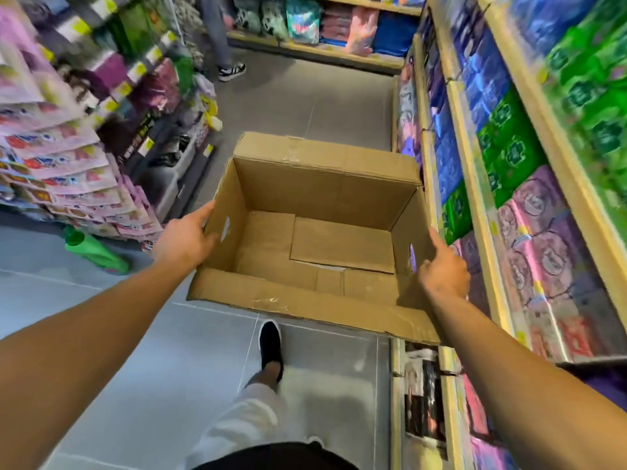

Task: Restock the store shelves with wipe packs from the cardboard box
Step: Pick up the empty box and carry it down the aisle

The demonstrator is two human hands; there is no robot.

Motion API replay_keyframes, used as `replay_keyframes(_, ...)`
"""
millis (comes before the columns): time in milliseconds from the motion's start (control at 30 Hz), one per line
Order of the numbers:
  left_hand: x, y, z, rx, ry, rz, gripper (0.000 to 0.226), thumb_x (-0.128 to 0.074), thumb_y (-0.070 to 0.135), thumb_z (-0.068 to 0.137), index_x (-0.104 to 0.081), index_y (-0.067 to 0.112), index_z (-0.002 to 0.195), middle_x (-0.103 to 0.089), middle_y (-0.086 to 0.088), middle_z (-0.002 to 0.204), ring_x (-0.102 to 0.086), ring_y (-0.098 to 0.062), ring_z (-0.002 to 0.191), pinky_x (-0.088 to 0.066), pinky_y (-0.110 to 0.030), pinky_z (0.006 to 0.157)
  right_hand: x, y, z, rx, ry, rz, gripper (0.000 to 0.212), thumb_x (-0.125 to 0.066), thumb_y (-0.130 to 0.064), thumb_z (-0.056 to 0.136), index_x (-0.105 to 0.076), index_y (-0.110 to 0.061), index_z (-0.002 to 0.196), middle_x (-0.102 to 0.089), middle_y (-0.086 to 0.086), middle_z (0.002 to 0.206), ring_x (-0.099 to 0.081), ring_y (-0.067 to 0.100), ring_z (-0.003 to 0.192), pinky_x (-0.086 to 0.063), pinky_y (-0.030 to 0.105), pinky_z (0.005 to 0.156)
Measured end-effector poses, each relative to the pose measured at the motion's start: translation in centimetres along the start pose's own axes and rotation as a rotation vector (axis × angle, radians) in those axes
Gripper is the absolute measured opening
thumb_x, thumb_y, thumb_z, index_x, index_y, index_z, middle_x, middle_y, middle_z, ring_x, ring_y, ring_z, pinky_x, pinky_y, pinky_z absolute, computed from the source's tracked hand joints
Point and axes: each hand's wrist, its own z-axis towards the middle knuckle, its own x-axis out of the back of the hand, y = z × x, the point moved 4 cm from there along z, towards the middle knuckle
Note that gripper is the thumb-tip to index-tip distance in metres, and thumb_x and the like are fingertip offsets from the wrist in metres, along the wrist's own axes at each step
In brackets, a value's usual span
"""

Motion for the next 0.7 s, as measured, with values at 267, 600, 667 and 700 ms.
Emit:
replay_keyframes(267, 2.0, 4.8, 20.6, -0.048, 0.007, -0.023, 0.065, -0.061, 0.027, 0.087, -0.034, 0.039, 0.145, -0.069, -0.015, 0.100, -0.063, -0.039, 0.089, -0.054, -0.044, 0.074, -0.7, -10.3, 16.0, -0.031, 0.055, 0.021, 0.068, -0.056, -0.008, 0.090, -0.034, -0.039, 0.147, -0.064, 0.018, 0.118, -0.060, 0.038, 0.103, -0.048, 0.039, 0.083)
replay_keyframes(600, -1.3, 12.9, 39.5, -0.070, -0.017, -0.011, 0.067, -0.062, 0.022, 0.084, -0.036, 0.042, 0.142, -0.069, -0.015, 0.104, -0.063, -0.039, 0.091, -0.052, -0.044, 0.074, -2.4, -15.1, 35.5, -0.120, 0.028, 0.052, 0.070, -0.054, -0.009, 0.089, -0.034, -0.042, 0.147, -0.063, 0.017, 0.117, -0.059, 0.037, 0.104, -0.048, 0.039, 0.081)
replay_keyframes(667, -2.6, 15.1, 43.4, -0.078, -0.011, -0.009, 0.067, -0.062, 0.022, 0.084, -0.037, 0.042, 0.142, -0.069, -0.014, 0.103, -0.063, -0.039, 0.089, -0.052, -0.044, 0.074, -2.9, -15.3, 40.2, -0.133, 0.021, 0.052, 0.070, -0.054, -0.008, 0.089, -0.033, -0.043, 0.146, -0.064, 0.017, 0.114, -0.060, 0.037, 0.101, -0.047, 0.038, 0.077)
replay_keyframes(700, -3.1, 16.1, 45.4, -0.078, -0.011, -0.010, 0.067, -0.062, 0.022, 0.083, -0.036, 0.043, 0.142, -0.070, -0.014, 0.102, -0.063, -0.038, 0.089, -0.053, -0.044, 0.074, -3.0, -15.4, 42.6, -0.138, 0.018, 0.055, 0.070, -0.053, -0.008, 0.089, -0.034, -0.044, 0.146, -0.064, 0.016, 0.112, -0.060, 0.036, 0.098, -0.045, 0.037, 0.075)
